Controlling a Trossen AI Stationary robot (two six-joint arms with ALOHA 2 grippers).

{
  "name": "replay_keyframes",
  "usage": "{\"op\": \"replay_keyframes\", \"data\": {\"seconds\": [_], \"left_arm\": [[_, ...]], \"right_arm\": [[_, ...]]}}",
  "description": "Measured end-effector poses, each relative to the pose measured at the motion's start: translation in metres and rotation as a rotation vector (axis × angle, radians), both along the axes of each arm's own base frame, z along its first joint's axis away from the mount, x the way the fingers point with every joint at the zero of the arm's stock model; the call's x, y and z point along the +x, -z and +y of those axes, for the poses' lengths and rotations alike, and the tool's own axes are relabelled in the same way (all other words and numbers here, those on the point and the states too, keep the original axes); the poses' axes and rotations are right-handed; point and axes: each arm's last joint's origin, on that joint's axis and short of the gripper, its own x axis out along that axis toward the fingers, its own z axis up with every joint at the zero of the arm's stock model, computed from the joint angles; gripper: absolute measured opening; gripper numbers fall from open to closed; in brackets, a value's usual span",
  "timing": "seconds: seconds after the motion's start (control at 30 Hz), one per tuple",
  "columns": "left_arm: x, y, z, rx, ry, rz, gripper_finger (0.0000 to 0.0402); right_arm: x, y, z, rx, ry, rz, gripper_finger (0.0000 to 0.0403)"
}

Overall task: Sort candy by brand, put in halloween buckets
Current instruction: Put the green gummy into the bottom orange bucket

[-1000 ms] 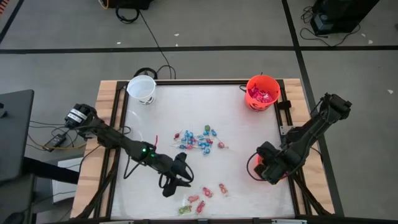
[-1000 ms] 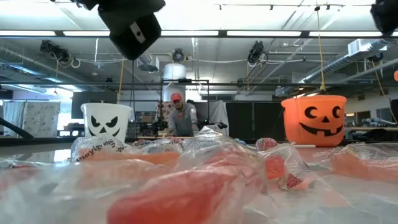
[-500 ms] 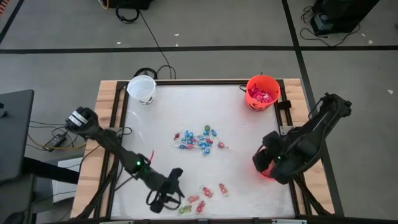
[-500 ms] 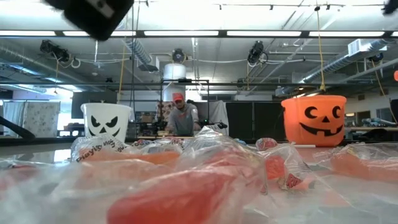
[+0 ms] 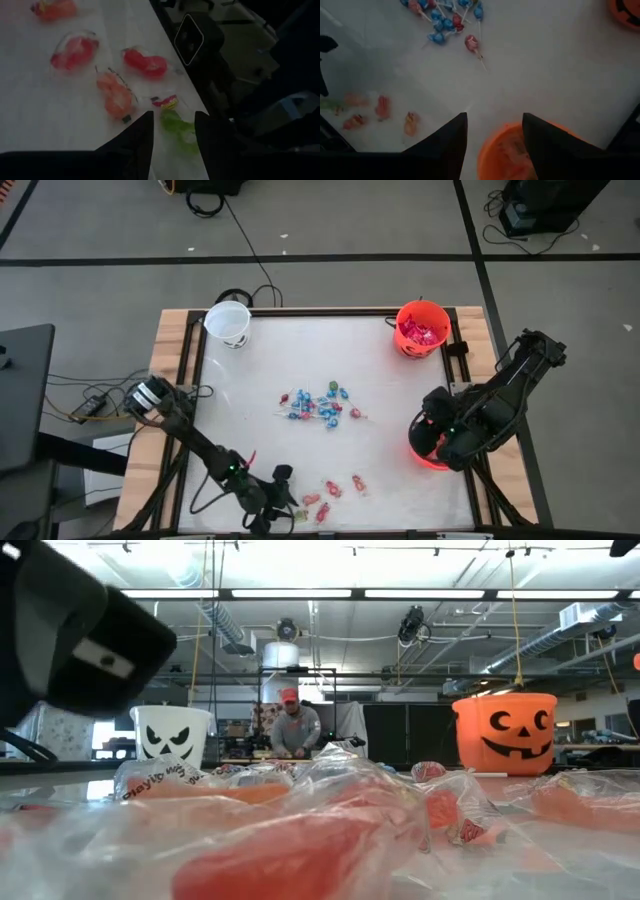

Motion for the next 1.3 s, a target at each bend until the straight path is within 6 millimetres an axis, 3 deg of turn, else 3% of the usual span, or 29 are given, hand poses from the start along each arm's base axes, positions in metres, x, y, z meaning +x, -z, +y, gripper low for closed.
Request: {"op": "replay_keyframes", "data": {"seconds": [0.43, 0.53, 0.67, 0.87, 1.03, 1.3], "left_arm": [[0.003, 0.044, -0.01, -0.131, -0.077, 0.122, 0.0137], [0.001, 0.05, -0.008, -0.122, -0.162, 0.17, 0.0103], [0.002, 0.048, -0.005, -0.113, -0.206, 0.147, 0.002], [0.013, 0.023, 0.012, -0.077, -0.319, 0.002, 0.0007], [0.024, -0.024, 0.028, -0.102, -0.377, -0.161, 0.0004], [0.036, -0.064, 0.061, -0.037, -0.396, -0.298, 0.0003]], "right_arm": [[0.0, 0.0, 0.0, -0.024, -0.055, 0.022, 0.02], [-0.001, 0.0, 0.0, -0.016, -0.052, 0.019, 0.02], [0.002, 0.0, 0.003, 0.012, -0.034, -0.007, 0.02], [0.023, 0.01, 0.023, 0.09, -0.099, -0.12, 0.02], [0.052, 0.024, 0.043, 0.149, -0.212, -0.263, 0.02], [0.096, 0.034, 0.052, 0.224, -0.21, -0.474, 0.02]]}}
